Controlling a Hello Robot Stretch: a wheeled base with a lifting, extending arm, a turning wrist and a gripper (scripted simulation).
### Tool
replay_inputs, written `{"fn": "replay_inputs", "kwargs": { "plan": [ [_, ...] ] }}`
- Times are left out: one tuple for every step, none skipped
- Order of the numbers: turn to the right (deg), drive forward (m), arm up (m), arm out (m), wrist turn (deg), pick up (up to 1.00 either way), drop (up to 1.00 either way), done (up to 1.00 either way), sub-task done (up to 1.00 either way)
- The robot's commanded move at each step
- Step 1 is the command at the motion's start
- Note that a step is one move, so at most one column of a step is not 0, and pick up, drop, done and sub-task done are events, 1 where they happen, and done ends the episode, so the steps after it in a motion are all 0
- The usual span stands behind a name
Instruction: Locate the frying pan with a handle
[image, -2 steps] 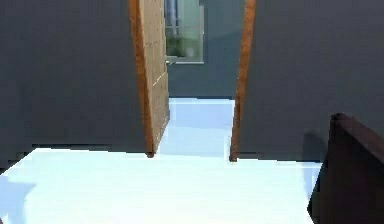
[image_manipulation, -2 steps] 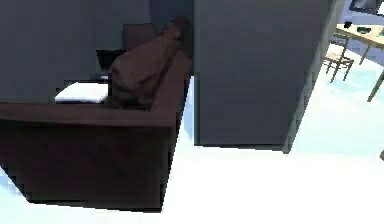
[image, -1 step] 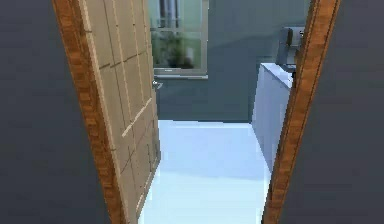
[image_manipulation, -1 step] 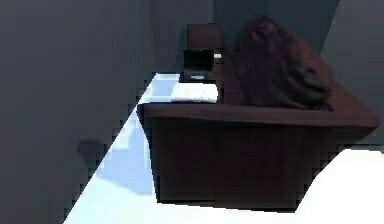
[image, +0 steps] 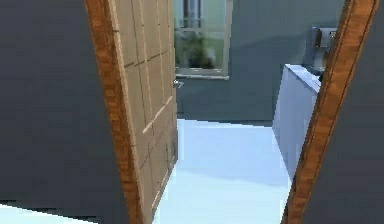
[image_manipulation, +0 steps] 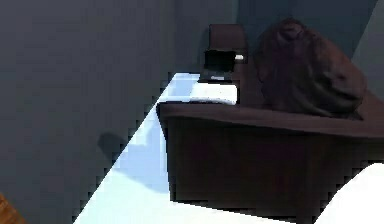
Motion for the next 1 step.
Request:
{"fn": "replay_inputs", "kwargs": {
  "plan": [
    [0.0,0.6,0.0,0.0,0.0,0.0,0.0,0.0,0.0]
  ]
}}
